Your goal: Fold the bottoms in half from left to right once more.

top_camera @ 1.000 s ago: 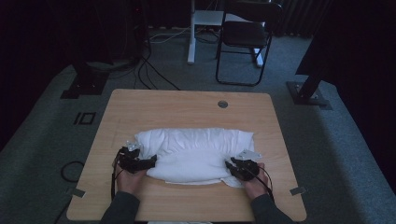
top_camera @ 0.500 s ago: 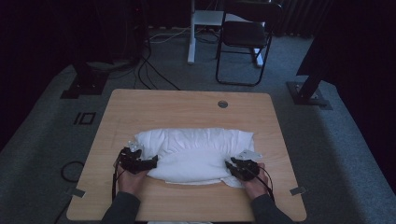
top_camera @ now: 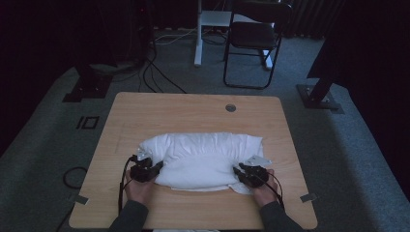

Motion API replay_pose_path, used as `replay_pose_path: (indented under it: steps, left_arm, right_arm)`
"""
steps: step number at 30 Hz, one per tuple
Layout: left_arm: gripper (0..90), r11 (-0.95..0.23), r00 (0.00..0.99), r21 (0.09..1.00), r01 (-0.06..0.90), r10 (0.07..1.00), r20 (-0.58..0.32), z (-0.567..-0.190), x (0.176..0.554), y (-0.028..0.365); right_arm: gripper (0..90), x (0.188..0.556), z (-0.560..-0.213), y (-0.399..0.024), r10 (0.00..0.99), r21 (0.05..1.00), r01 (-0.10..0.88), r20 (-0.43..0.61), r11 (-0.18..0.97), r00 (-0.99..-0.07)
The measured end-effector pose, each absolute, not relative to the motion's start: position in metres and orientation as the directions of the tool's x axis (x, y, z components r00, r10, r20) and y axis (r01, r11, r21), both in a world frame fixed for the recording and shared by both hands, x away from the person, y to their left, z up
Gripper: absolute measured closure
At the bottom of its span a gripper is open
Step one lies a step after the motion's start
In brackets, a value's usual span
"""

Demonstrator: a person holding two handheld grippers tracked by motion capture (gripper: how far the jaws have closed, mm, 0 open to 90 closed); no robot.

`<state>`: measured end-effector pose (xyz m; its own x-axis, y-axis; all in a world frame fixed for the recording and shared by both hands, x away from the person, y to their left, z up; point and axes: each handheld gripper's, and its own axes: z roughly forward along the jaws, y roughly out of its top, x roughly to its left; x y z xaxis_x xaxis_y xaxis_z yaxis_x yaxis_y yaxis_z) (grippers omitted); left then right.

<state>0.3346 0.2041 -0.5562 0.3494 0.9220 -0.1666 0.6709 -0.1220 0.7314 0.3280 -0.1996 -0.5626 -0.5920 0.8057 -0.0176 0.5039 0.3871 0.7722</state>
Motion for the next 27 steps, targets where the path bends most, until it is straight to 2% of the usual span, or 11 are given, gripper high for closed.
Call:
replay_pose_path:
  steps: [3,8,12,16,19,23,27]
  left_arm:
    - [80.0,-0.079,0.355,0.735,0.673,0.907,-0.228,-0.553,0.336,0.212]
    - [80.8,-0.007,0.385,0.782,0.623,0.874,-0.298,-0.53,0.332,0.225]
    - [82.0,-0.009,0.42,0.82,0.572,0.862,-0.283,-0.507,0.332,0.223]
    - [82.2,-0.017,0.448,0.843,0.538,0.853,-0.269,-0.491,0.334,0.218]
    - [82.4,-0.007,0.465,0.853,0.522,0.84,-0.278,-0.482,0.334,0.217]
    - [82.7,-0.011,0.51,0.87,0.492,0.814,-0.278,-0.47,0.33,0.214]
    - [82.9,-0.028,0.552,0.893,0.449,0.794,-0.253,-0.455,0.326,0.205]
  right_arm:
    - [61.2,0.327,-0.56,-0.2,0.804,0.77,0.505,-0.017,0.39,-0.595]
    - [51.9,0.321,-0.538,-0.203,0.793,0.824,0.457,0.017,0.334,-0.609]
    - [47.5,0.321,-0.514,-0.188,0.772,0.859,0.39,-0.009,0.331,-0.636]
    - [45.1,0.331,-0.5,-0.159,0.723,0.856,0.354,-0.032,0.377,-0.69]
    - [44.9,0.342,-0.507,-0.137,0.696,0.827,0.357,-0.056,0.434,-0.716]
    - [45.2,0.356,-0.533,-0.117,0.687,0.759,0.432,-0.028,0.487,-0.726]
    - [48.1,0.363,-0.548,-0.105,0.69,0.75,0.456,0.0,0.479,-0.724]
